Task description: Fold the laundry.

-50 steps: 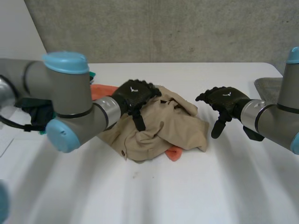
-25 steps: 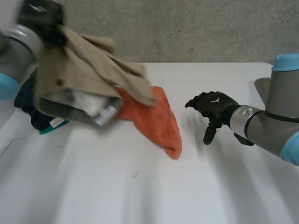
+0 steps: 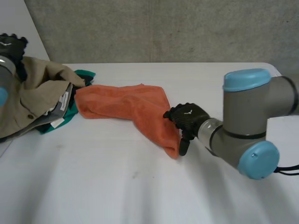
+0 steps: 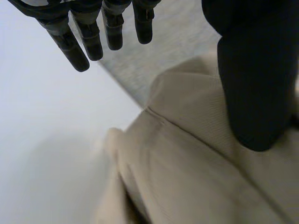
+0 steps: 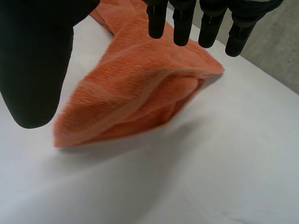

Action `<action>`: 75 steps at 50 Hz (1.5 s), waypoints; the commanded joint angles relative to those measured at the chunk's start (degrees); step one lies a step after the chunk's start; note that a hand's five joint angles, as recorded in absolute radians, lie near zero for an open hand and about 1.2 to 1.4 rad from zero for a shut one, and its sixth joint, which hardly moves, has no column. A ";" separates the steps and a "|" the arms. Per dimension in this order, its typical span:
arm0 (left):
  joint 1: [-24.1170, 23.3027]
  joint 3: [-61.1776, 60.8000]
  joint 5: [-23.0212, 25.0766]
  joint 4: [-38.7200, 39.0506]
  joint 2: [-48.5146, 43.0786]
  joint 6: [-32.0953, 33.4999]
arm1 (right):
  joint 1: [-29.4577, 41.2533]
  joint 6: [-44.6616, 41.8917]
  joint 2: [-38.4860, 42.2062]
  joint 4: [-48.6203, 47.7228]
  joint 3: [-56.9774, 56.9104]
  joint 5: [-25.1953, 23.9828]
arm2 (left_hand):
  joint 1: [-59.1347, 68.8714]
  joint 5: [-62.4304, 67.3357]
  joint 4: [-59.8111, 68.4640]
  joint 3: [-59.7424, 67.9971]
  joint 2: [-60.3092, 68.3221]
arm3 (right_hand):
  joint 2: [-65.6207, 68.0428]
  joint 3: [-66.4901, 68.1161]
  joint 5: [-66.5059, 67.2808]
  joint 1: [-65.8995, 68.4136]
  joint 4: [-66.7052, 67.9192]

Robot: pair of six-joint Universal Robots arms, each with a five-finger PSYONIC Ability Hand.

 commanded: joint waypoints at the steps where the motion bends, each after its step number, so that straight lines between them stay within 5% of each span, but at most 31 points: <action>1: -4.38 -16.27 3.52 1.25 12.13 -1.72 | 4.84 1.98 4.05 -1.09 -2.10 2.82 | -0.72 -3.30 -1.35 -1.88 -1.78 | -1.87 -1.67 -2.85 -3.08 -1.95; 8: -6.23 -28.76 7.48 9.24 20.05 -2.95 | 6.08 -3.29 12.39 -7.51 -7.98 7.30 | -0.72 -3.30 -1.35 -1.88 -1.78 | -1.87 -1.67 -2.85 -3.08 -1.95; 10: -6.58 -30.87 8.35 11.35 21.02 -3.04 | 5.64 -5.93 13.72 -8.83 -9.92 10.02 | -0.72 -3.30 -1.35 -1.88 -1.78 | 23.23 23.44 22.26 22.03 23.15; 12: -7.02 -31.66 8.97 12.32 20.93 -2.95 | 4.94 -7.33 12.76 -9.44 -10.27 12.13 | -0.72 -3.30 -1.35 -1.88 -1.78 | 67.90 68.11 66.93 66.70 67.82; 15: -7.63 -31.67 9.50 12.77 20.23 -2.69 | 4.50 -5.59 9.25 -11.46 -8.26 12.41 | -0.72 -3.30 -1.35 -1.88 -1.78 | 68.13 68.33 67.15 66.92 68.05; 22: -10.45 -29.30 11.60 12.24 14.61 -2.69 | 2.83 2.50 -7.01 -18.58 -0.52 3.98 | -0.72 -3.30 -1.35 -1.88 -1.78 | 68.13 68.33 67.15 66.92 68.05; 26: -13.95 -25.26 14.33 11.28 8.47 -2.34 | 1.60 4.78 -14.12 -14.91 -0.69 -1.12 | -0.72 -3.30 -1.35 -1.88 -1.78 | 68.13 68.33 67.15 66.92 68.05; 35: -21.17 -16.64 14.86 4.52 -2.44 0.74 | -0.60 7.33 -20.12 -9.45 -4.56 -4.29 | -0.72 -3.30 -1.35 -1.88 -1.78 | 68.13 68.33 67.15 66.92 68.05; 37: -22.92 -14.71 14.69 1.09 -4.20 1.44 | -1.13 7.60 -20.91 -9.27 -4.91 -4.47 | 18.20 15.62 17.57 17.04 17.14 | 68.13 68.33 67.15 66.92 68.05; 40: -24.85 -13.39 15.30 -4.52 -4.03 0.75 | -2.35 7.51 -20.91 -9.09 -5.35 -4.30 | 69.08 66.50 68.45 67.93 68.03 | 68.13 68.33 67.15 66.92 68.05; 43: -25.65 -13.82 16.44 -8.14 -2.36 -1.27 | -4.03 7.34 -20.82 -9.09 -5.44 -4.21 | 69.28 66.70 68.65 68.12 68.22 | 68.13 68.33 67.15 66.92 68.05; 55: -23.99 -24.98 13.90 -8.77 16.79 -9.19 | -10.18 9.01 -19.07 -9.18 -7.11 -5.08 | 69.28 66.70 68.65 68.12 68.22 | 68.13 68.33 67.15 66.92 68.05; 58: -23.28 -27.97 12.67 -6.57 19.00 -8.14 | -9.39 9.01 -16.78 -8.83 -7.73 -5.44 | 17.64 15.06 17.01 16.48 16.58 | 68.13 68.33 67.15 66.92 68.05; 60: -23.28 -30.25 12.49 -6.65 19.35 -6.82 | -8.96 9.27 -15.99 -8.30 -7.73 -5.18 | 0.23 -2.35 -0.40 -0.93 -0.83 | 68.13 68.33 67.15 66.92 68.05; 67: -23.63 -35.62 11.70 -6.22 17.77 -4.44 | -6.93 11.99 -18.62 -6.90 -7.55 -5.17 | -0.72 -3.30 -1.35 -1.88 -1.78 | 68.13 68.33 67.15 66.92 68.05; 75: -27.14 -30.97 13.80 -6.21 9.69 -9.27 | -5.70 15.16 -23.37 -5.67 -7.38 -5.26 | -0.72 -3.30 -1.35 -1.88 -1.78 | 68.13 68.33 67.15 66.92 68.05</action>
